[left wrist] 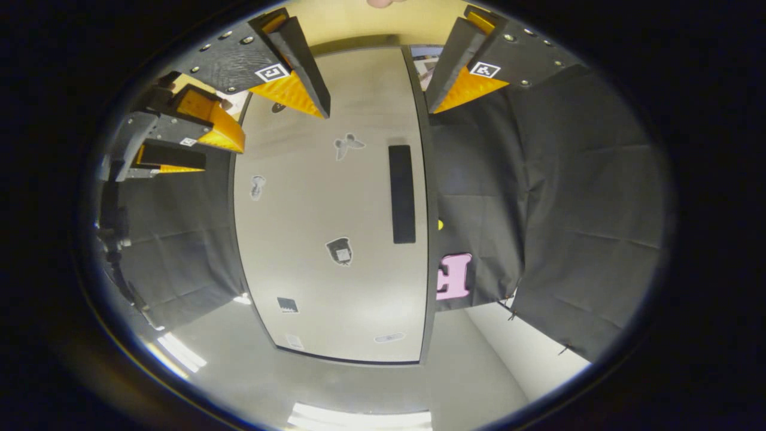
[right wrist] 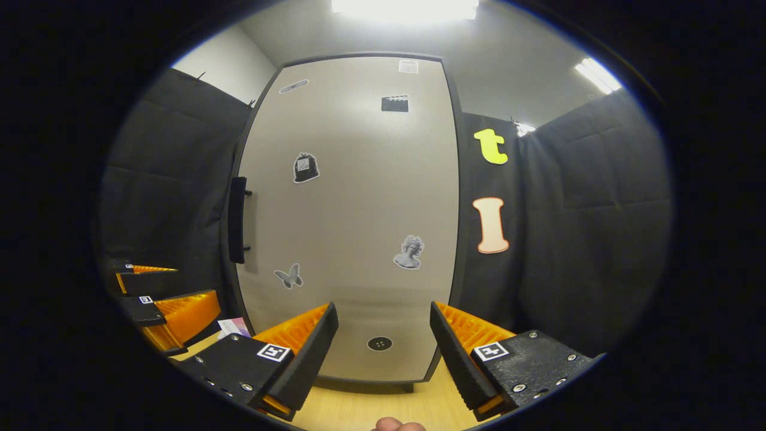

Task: Open the cabinet door with the right hand, grasp the bottle in the cabinet with the left hand and place it on the coaster, then close the cabinet door with the right hand.

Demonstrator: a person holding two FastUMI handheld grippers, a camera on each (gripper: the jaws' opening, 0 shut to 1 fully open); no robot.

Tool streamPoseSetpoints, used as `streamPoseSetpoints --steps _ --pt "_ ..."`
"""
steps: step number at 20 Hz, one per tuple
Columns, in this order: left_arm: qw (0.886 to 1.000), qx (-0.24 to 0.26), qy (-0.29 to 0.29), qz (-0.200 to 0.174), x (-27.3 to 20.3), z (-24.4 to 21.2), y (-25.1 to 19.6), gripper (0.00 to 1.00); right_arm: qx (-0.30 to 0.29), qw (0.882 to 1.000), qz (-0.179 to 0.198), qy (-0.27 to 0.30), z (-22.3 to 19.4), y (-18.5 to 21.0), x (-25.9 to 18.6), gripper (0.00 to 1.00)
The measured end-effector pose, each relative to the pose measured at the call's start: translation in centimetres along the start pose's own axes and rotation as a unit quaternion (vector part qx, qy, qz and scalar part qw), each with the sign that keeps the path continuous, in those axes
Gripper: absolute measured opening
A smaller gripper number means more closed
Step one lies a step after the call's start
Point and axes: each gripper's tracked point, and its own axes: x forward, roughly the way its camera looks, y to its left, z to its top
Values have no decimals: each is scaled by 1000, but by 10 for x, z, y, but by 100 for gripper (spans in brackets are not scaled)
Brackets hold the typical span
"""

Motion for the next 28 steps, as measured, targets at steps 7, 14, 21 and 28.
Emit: streamPoseSetpoints --steps 7,14,21,28 --pt "999 15 13 43 -46 -17 50 89 -16 997 66 -38 38 71 30 95" --pt "994 18 28 105 -89 -31 110 96 -7 990 134 -52 58 156 55 95" --pt "988 14 38 152 -125 -41 161 96 -38 990 133 -30 52 210 96 89" --pt "986 0 52 161 -136 -59 186 93 -45 986 159 -8 43 224 105 30"
